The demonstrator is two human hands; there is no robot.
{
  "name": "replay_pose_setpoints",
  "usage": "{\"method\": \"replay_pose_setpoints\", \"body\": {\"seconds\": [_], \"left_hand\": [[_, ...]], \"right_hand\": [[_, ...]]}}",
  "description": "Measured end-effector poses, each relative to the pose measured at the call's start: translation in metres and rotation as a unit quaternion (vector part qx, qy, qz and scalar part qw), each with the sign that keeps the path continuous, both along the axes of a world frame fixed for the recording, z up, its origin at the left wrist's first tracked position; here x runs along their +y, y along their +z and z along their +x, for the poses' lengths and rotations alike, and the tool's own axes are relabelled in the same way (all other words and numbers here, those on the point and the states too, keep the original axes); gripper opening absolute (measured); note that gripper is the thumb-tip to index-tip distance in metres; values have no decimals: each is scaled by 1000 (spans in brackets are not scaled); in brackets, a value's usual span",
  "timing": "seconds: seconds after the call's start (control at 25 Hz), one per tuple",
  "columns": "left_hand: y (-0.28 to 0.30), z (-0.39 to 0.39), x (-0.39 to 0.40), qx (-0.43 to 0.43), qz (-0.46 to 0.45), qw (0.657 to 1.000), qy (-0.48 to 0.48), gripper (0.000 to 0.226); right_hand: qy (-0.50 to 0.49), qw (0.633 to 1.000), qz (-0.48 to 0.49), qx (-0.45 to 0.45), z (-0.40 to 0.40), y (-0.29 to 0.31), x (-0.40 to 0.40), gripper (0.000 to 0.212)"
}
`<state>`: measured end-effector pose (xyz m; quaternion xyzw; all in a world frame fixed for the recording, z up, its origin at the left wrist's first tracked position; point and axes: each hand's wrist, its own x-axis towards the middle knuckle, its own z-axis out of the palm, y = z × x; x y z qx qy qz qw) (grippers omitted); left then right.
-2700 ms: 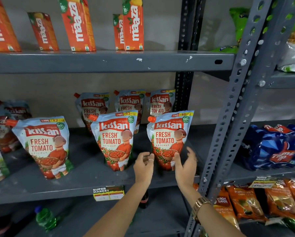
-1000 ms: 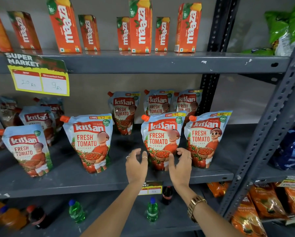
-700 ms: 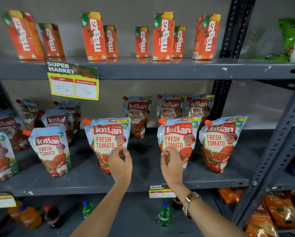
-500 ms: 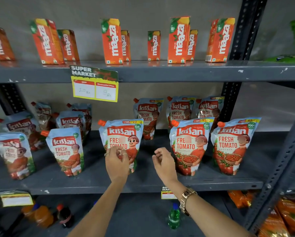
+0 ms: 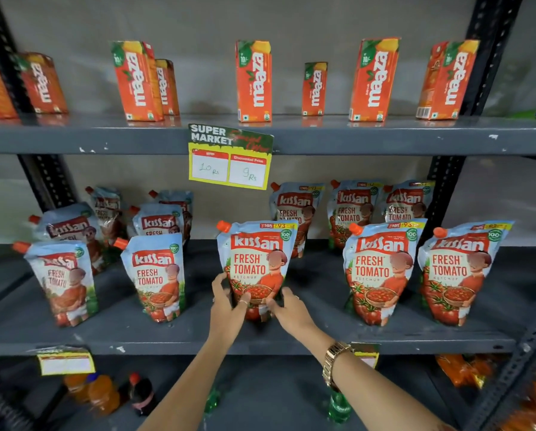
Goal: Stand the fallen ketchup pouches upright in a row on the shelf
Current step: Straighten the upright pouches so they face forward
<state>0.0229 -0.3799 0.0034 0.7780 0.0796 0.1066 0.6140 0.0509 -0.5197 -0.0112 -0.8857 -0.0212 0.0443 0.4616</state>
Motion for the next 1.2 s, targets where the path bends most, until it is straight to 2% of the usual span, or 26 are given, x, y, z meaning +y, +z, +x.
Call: {"method": "replay_pose_setpoints", "body": {"seconds": [0.16,0.28,0.64,0.88,0.96,1.08,1.2], "left_hand": [[-3,4,5,29,15,999,-19,73],[-2,2,1,28,74,995,-57,58],[-9,-6,-37,14,59,992,-107,58],[-5,-9,-51,22,60,993,-100,57],[-1,-11,-52,30,56,994,-94,57],[1,-15,-46,15,87,994,-61,53],[-3,-20,-27,8,124,992,3,44]], "right_hand": [[-6,1000,9,11,-1,-2,0,37],[-23,1000,1,12,-3,-3,-8,39],[-68,998,20,1,-13,-8,-51,34],[-75,997,30,3,-14,-10,-64,38],[-114,991,58,-34,-19,-8,-58,46],[-172,972,68,-148,-33,-3,-49,59],[-150,958,21,-244,-40,-1,-37,38]]}}
